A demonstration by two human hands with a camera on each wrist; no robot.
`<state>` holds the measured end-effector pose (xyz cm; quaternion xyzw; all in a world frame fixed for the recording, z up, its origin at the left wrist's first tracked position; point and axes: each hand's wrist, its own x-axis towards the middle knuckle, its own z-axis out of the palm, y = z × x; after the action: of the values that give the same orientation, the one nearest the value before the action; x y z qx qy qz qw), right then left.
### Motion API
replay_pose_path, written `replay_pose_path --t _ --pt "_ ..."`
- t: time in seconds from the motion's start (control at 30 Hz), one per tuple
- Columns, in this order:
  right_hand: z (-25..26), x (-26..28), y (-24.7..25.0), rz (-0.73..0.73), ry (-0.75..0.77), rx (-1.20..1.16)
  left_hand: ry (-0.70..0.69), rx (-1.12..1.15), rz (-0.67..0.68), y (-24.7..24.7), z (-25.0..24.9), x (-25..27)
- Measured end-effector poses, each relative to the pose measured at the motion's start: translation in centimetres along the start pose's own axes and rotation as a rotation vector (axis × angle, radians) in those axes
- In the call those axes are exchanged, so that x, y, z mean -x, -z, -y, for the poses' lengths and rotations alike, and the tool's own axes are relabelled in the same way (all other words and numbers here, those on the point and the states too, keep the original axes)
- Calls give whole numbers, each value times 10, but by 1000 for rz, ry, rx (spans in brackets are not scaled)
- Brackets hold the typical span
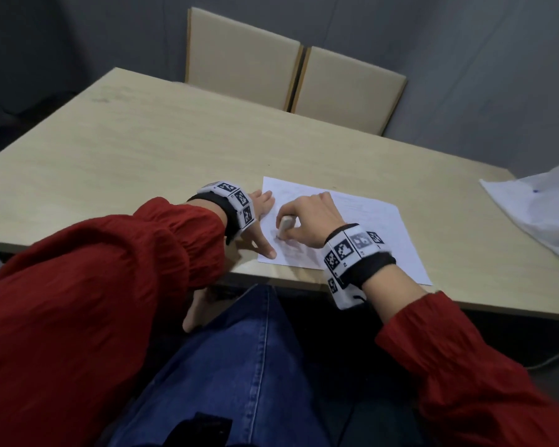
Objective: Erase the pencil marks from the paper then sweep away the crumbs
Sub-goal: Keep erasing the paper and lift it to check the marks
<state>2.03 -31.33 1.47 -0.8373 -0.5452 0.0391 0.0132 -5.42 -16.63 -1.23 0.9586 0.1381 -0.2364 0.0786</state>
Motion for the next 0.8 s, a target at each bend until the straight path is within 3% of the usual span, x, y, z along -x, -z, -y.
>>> replay_pose_path --t 0.17,0.33,0.43,0.67,0.8 --pt "-13 26 4 152 -4 -55 7 -8 -11 3 -3 7" --pt "-33 42 6 48 -272 -300 16 -40 -24 8 -9 19" --pt "-40 56 -5 82 -373 -306 40 -39 -39 13 -7 23" --pt "-24 41 -2 59 -390 -379 57 14 -189 6 -14 35" --pt "-15 23 1 19 -378 -481 -6 73 -170 -14 -19 35"
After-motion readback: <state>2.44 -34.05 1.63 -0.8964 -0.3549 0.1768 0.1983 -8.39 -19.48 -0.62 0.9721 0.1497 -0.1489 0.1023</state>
